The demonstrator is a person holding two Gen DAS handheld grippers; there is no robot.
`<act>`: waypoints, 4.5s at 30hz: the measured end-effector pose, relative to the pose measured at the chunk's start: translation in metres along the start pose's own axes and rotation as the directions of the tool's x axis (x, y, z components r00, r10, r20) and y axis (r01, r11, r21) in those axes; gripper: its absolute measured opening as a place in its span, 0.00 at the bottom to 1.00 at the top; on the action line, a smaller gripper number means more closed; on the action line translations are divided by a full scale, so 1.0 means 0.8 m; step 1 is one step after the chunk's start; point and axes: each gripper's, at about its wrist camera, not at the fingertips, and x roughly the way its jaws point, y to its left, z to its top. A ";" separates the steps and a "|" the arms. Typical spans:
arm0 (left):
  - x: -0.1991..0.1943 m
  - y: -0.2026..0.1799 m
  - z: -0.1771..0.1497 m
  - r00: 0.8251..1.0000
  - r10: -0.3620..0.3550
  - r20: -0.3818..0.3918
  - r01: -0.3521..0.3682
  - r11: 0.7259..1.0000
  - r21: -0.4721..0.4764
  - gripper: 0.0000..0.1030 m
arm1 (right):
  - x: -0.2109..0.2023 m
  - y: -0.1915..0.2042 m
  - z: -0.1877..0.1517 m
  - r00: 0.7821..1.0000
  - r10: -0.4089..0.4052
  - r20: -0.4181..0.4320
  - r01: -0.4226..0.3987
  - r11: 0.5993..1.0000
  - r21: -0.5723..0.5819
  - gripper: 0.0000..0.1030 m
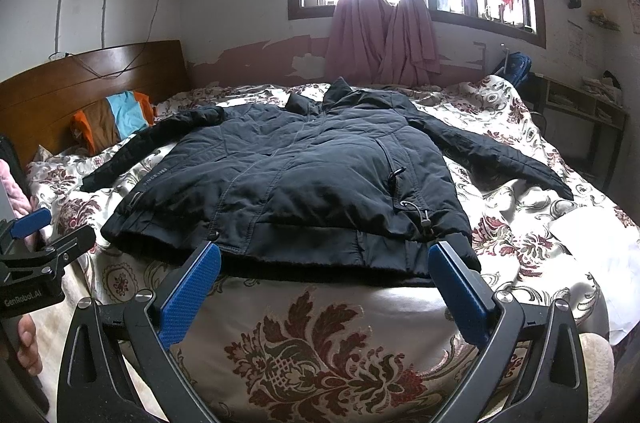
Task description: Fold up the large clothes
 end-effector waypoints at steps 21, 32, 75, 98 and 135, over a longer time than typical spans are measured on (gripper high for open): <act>0.014 0.000 -0.009 0.999 -0.010 -0.040 0.010 1.000 -0.001 1.00 | 0.011 -0.009 -0.003 0.999 -0.046 -0.024 0.046 0.999 0.022 0.99; 0.053 -0.037 0.022 0.994 -0.060 -0.092 0.062 0.998 0.021 1.00 | 0.028 -0.083 -0.003 0.984 -0.155 -0.084 0.169 0.963 0.209 0.99; 0.556 -0.409 0.279 0.917 -0.230 -0.326 0.267 0.961 0.072 1.00 | 0.441 -0.520 0.050 0.970 -0.131 -0.207 0.244 0.496 0.834 0.69; 0.512 -0.338 0.279 0.841 -0.354 -0.409 0.398 0.917 0.024 1.00 | 0.313 -0.450 0.173 0.924 -0.381 0.043 0.286 0.758 0.586 0.08; 0.462 0.060 0.193 0.738 -0.603 -0.302 0.470 0.781 -0.412 0.99 | 0.292 -0.144 0.123 0.937 0.110 -0.331 -0.145 0.986 -0.082 0.67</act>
